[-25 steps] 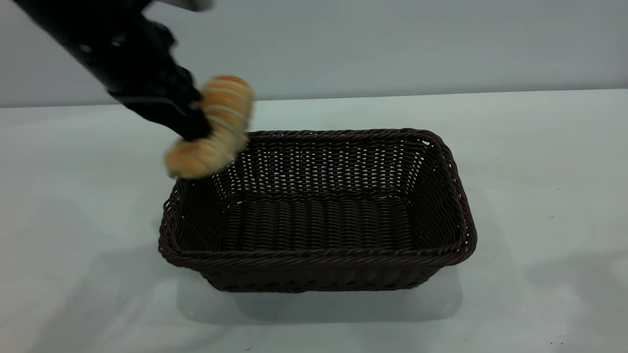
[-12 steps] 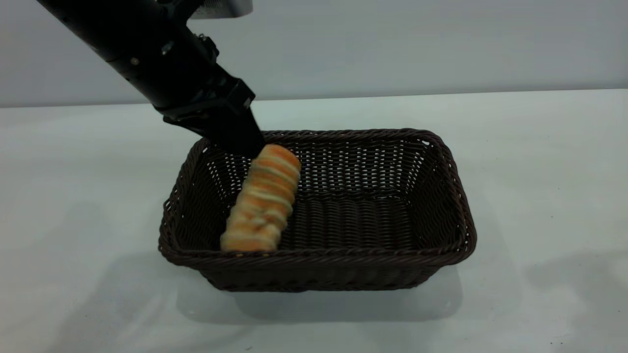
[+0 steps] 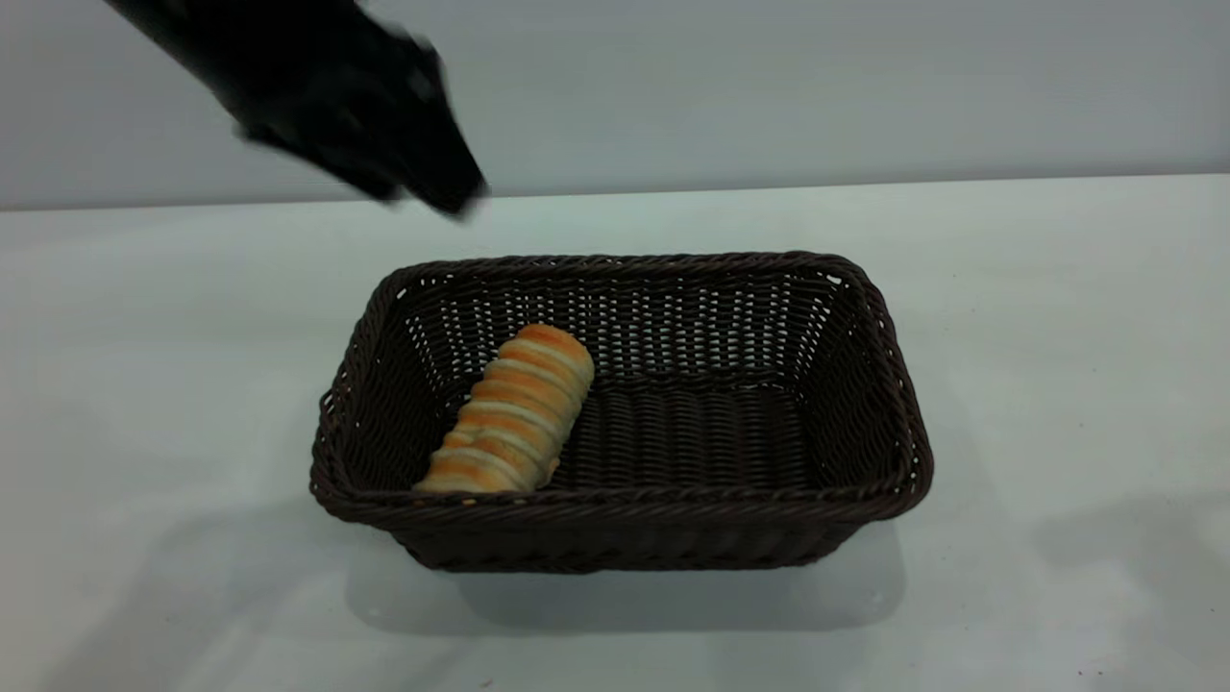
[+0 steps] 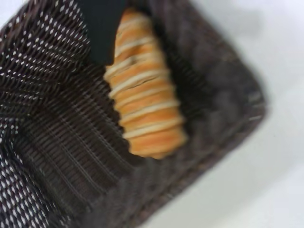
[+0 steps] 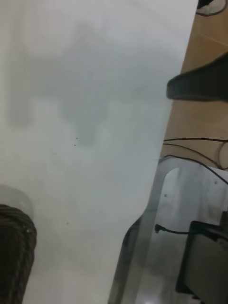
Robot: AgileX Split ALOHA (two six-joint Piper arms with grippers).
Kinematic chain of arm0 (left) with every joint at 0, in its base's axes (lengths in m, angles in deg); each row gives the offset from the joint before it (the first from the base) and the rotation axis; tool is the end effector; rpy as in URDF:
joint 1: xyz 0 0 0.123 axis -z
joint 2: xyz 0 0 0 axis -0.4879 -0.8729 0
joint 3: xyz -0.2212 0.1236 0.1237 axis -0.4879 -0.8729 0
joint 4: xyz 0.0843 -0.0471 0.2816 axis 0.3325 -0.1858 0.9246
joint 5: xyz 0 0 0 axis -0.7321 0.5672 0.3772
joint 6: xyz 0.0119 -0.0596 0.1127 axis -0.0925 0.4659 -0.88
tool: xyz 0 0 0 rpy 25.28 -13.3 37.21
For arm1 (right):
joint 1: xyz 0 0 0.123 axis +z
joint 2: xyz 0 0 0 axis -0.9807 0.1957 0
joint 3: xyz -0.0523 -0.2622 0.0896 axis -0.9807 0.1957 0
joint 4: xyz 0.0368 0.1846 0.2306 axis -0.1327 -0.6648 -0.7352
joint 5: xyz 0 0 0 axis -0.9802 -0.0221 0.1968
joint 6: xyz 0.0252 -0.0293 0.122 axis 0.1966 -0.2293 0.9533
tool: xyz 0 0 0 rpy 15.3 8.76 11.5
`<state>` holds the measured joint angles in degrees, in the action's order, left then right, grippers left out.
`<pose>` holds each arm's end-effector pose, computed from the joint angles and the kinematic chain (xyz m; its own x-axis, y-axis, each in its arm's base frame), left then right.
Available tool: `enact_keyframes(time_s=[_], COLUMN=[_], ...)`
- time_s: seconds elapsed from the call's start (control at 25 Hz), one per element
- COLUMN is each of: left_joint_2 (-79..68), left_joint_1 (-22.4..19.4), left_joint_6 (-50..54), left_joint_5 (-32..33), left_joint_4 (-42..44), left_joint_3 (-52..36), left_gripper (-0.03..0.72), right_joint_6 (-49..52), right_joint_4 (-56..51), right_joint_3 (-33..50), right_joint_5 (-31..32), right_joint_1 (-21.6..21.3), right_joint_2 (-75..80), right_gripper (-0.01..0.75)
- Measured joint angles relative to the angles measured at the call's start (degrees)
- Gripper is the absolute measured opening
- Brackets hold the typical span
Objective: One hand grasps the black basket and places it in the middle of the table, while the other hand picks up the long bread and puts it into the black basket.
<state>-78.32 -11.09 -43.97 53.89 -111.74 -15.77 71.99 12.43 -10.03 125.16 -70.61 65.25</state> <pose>0.3827 -0.1610 0.1781 -0.6952 0.4010 -0.5965 0.5705 0.8127 -0.1185 0.2883 0.0505 0.2554 -0.9465 -0.2423 -0.2132 -0.2580 0.9649 0.0490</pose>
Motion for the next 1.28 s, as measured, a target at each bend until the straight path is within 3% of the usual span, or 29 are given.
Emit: enact_keyframes(time_s=[0.36, 0.72, 1.0, 1.28], left_joint_2=[22.0, 40.5, 53.5, 68.0], left_joint_1=[-3.6, -3.6, -3.6, -3.6], left_joint_6=[20.9, 24.8, 25.3, 27.6], left_joint_5=[18.1, 34.3, 34.4, 34.4], left_joint_4=[22.1, 25.9, 26.0, 26.0], left_joint_3=[0.0, 0.0, -1.3, -12.6], left_gripper=[0.581, 0.582, 0.582, 0.582], right_joint_6=[0.1, 0.3, 0.2, -1.1], right_joint_4=[-0.1, -3.1, -4.4, -4.2], right_joint_3=[0.0, 0.0, 7.9, 19.4], right_joint_5=[0.3, 0.8, 0.9, 0.9], right_joint_1=[0.0, 0.0, 0.0, 0.0], right_joint_2=[-14.0, -30.8, -45.2, -57.7], right_gripper=[0.438, 0.438, 0.438, 0.438])
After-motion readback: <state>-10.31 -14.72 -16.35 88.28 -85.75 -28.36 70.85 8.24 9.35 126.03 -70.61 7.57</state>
